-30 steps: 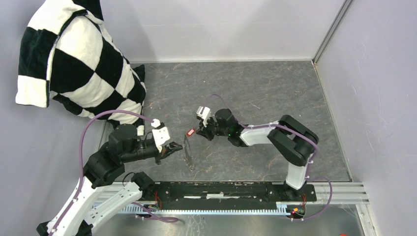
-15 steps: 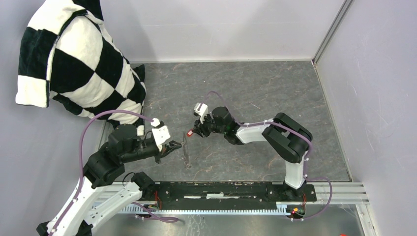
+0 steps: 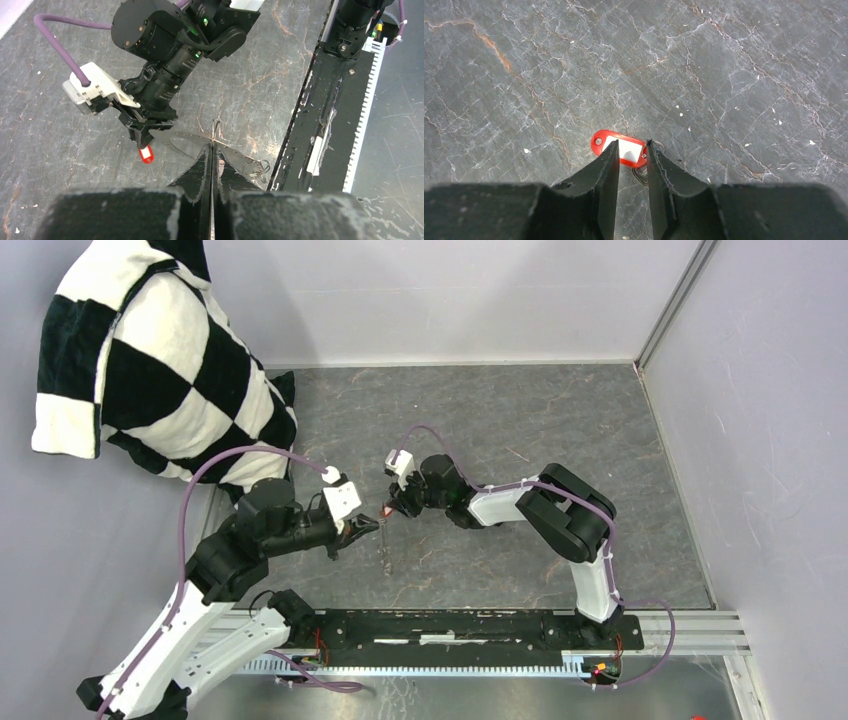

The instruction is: Put the keys on the keyring

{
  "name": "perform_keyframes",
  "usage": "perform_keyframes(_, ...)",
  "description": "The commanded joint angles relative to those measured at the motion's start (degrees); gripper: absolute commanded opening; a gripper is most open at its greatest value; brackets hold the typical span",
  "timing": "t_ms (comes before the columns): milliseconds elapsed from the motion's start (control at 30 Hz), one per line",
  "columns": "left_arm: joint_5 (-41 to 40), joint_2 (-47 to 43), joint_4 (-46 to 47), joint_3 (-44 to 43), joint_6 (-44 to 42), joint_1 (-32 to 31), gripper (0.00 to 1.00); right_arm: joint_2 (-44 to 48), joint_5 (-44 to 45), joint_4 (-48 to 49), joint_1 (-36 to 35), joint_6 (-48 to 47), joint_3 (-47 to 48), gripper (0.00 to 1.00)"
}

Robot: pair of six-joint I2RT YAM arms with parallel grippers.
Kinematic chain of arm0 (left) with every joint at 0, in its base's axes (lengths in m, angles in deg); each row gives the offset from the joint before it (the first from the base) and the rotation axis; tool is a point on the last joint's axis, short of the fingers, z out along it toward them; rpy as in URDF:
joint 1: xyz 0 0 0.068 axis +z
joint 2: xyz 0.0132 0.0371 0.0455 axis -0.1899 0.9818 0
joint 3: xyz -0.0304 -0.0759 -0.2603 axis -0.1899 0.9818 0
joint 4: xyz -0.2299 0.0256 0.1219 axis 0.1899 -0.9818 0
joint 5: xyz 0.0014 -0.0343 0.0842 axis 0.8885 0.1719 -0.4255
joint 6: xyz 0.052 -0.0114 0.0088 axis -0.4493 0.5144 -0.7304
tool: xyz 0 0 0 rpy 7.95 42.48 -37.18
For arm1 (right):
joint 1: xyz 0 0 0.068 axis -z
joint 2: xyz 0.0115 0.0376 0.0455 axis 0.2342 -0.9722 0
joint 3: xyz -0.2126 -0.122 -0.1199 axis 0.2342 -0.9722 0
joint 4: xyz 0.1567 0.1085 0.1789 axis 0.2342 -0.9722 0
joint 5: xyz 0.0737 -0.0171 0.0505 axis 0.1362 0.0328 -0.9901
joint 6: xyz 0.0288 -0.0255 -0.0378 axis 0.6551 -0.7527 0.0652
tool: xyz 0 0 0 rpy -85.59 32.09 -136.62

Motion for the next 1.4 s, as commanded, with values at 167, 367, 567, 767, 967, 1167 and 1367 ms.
perform_keyframes(167,-0.7,2.0,8.0,-0.3,2.1,0.0,0.02,-1.2,-0.5,0.6,0.5,-1.1,1.4,0.28)
perform_keyframes(367,-1.2,2.0,7.3,-0.5,2.5,0.0,0.02,-1.9,-0.7,0.1,0.5,-1.2,2.1,0.23)
perform_keyframes(567,-0.5,1.1,7.0,-0.4,3.1,0.0,0.02,-2.4,0.8,-1.4,0.5,-2.6,2.4,0.23)
perform_keyframes(767,-0.2,0.8,6.8,-0.5,3.8,0.0,0.02,-2.3,0.6,-1.7,0.5,-3.3,2.8,0.12)
perform_keyframes(967,-0.6,0.4,6.0,-0.3,3.8,0.0,0.02,-0.8,-1.4,0.2,0.5,-3.2,1.4,0.0)
perform_keyframes(1167,-1.2,-0.1,5.5,0.3,3.9,0.0,0.02,1.8,-3.3,1.9,0.7,-2.8,-0.3,0.0)
perform_keyframes(1367,-2.8,-1.0,4.4,0.4,3.7,0.0,0.02,6.5,-4.6,4.7,0.9,-1.1,-4.4,0.0)
